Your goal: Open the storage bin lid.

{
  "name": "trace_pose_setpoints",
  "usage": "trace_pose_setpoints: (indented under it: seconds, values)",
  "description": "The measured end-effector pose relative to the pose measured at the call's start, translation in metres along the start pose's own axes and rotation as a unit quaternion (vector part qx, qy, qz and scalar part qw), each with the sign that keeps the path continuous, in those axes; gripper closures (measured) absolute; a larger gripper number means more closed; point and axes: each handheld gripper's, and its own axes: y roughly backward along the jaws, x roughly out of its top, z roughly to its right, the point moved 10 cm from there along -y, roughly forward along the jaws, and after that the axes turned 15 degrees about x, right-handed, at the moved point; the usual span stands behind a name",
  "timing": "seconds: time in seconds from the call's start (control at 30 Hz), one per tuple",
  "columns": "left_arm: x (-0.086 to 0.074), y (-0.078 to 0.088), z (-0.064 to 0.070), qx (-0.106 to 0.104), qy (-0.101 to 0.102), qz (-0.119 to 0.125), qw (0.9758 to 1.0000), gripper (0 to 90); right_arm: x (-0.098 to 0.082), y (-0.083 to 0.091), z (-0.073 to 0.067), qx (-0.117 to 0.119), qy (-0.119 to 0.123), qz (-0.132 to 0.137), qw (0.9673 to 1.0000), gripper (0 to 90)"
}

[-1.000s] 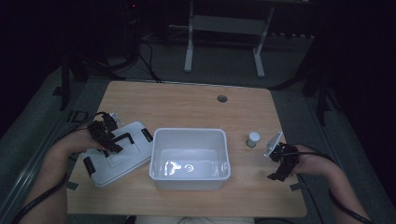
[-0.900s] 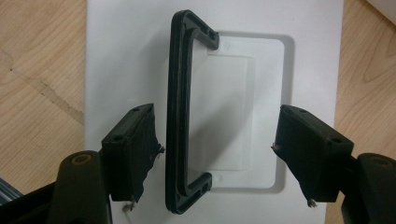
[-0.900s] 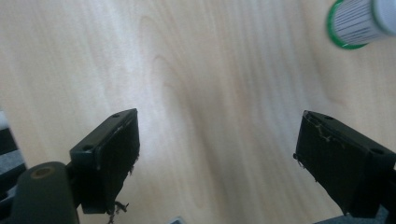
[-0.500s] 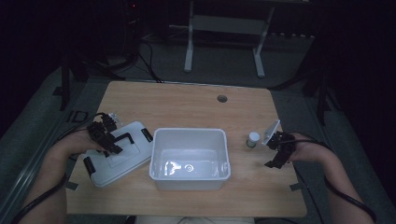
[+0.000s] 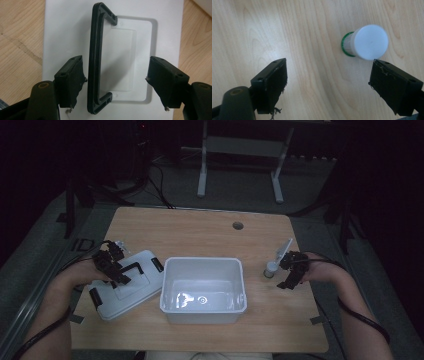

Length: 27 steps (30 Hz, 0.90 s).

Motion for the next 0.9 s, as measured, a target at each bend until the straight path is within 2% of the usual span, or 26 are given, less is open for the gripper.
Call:
trace_pose_setpoints:
  seconds: [0.17,0.4,0.53,0.7,0.9]
  values:
    - [-0.001,-0.002,0.001,-0.001,-0.001,-0.001,1.0,29.4,0.006,0.004,0.012,-0.005,-0.004,0.005,1.0,15.7]
    - [-0.004,-0.004,0.0,0.001,0.001,-0.003,1.0,29.4,0.011,-0.004,0.024,-0.003,-0.005,-0.003,1.0,15.7]
    - [-0.004,-0.005,0.001,-0.002,0.001,-0.004,1.0,29.4,0.017,-0.007,0.031,-0.004,-0.007,0.003,1.0,15.8]
    - [-0.003,-0.007,0.002,-0.006,0.003,0.0,1.0,28.1,0.018,-0.016,0.039,-0.006,-0.009,-0.013,0.9998,18.9]
    - [-0.004,-0.009,0.003,-0.008,0.0,-0.003,1.0,28.2,0.021,-0.022,0.045,-0.007,-0.007,-0.018,0.9998,25.6]
